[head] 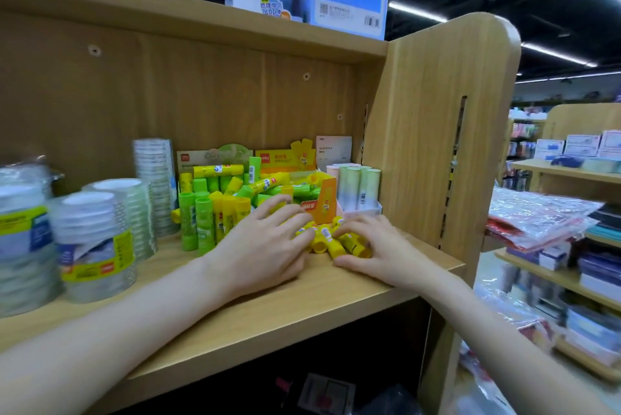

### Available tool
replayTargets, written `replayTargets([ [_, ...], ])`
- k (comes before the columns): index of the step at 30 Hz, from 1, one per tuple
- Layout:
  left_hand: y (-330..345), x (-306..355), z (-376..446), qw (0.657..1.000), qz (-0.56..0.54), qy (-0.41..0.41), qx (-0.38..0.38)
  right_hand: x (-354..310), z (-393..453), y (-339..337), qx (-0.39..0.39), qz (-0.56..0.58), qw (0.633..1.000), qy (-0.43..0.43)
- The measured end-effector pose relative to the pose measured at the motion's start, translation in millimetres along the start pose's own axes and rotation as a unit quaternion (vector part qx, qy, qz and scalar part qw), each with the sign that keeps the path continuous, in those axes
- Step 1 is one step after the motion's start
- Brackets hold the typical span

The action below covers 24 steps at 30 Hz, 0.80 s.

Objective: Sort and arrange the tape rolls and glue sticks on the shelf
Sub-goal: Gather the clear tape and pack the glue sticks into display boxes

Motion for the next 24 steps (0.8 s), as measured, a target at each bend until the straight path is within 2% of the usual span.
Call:
replayTargets([
  [4,-19,-15,-16,0.999,0.022,-0.036,0.001,-18,5,4,0.042,0.05,0.998,-0.007],
  [8,-30,-40,-35,0.991,0.054,-0.119,-0.008,-41,16,11,0.081,0.064,0.994,-0.024],
  [12,-25,-50,-53,0.984,0.029,-0.174,-0.035,-65,31,24,0.058,0.068,0.996,-0.028],
  [15,-21,-51,-58,0.98,-0.001,-0.197,-0.031,-77,42,37,0.026,0.016,0.999,-0.031],
  [21,-18,-45,-57,0.98,0.008,-0.197,-0.005,-69,51,48,-0.028,-0.001,0.999,0.036],
  [24,-17,-44,-58,0.98,0.008,-0.198,-0.008,-64,51,46,0.006,0.009,0.999,0.037],
])
Point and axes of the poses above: each hand's wrist, its own z-axis towards the middle knuckle, its own y-axis out of the palm, x = y × z, the point moved 4 cm from there along z, towards the middle knuckle, and after that the axes turned 13 degrees about x, right-handed, at the moved point
